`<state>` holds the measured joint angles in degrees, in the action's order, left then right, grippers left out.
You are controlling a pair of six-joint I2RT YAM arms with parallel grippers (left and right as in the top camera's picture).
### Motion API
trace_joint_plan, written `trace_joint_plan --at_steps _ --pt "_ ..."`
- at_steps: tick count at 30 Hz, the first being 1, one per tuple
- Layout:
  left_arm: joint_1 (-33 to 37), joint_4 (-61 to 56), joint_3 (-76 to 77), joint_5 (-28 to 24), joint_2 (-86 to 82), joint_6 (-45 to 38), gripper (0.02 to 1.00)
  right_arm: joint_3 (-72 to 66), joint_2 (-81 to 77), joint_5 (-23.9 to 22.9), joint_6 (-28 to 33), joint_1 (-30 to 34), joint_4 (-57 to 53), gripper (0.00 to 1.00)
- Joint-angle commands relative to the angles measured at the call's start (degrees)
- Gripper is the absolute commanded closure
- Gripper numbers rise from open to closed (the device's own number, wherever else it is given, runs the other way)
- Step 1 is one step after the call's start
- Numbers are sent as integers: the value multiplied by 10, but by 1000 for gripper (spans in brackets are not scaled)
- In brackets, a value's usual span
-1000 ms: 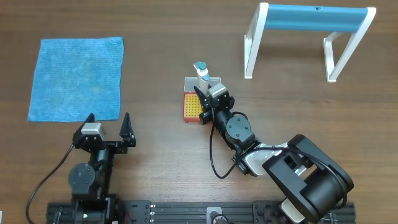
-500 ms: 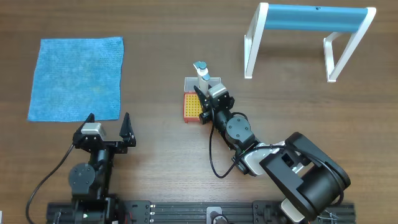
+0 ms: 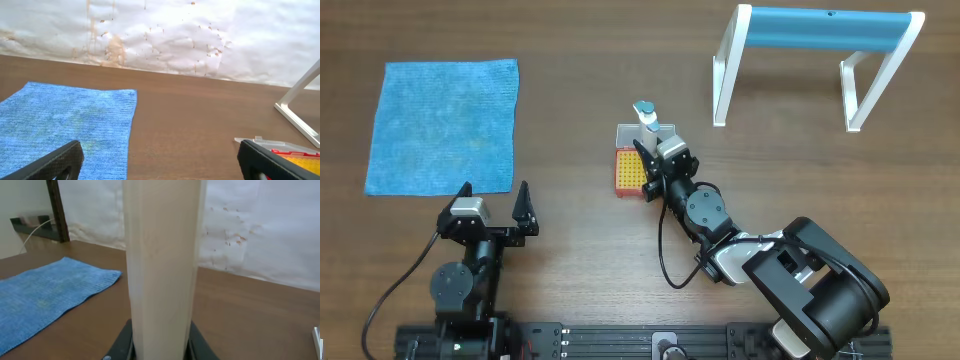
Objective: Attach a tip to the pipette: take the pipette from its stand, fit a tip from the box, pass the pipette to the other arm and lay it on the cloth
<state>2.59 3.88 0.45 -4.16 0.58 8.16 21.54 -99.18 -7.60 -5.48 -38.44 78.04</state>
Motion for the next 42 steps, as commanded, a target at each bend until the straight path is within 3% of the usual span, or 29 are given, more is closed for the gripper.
trace_joint_plan --at_steps 1,23,36,42 --pt "0 3 -1 -9 -3 -1 20 -14 14 -10 5 -3 7 930" --pt "0 3 -1 -9 -3 -1 23 -3 186 -8 41 -2 57 930" --pt "0 3 -1 -9 -3 -1 23 -3 243 18 10 -4 16 928" --pt "0 3 -1 -9 -3 -1 23 -2 240 8 10 2 23 930"
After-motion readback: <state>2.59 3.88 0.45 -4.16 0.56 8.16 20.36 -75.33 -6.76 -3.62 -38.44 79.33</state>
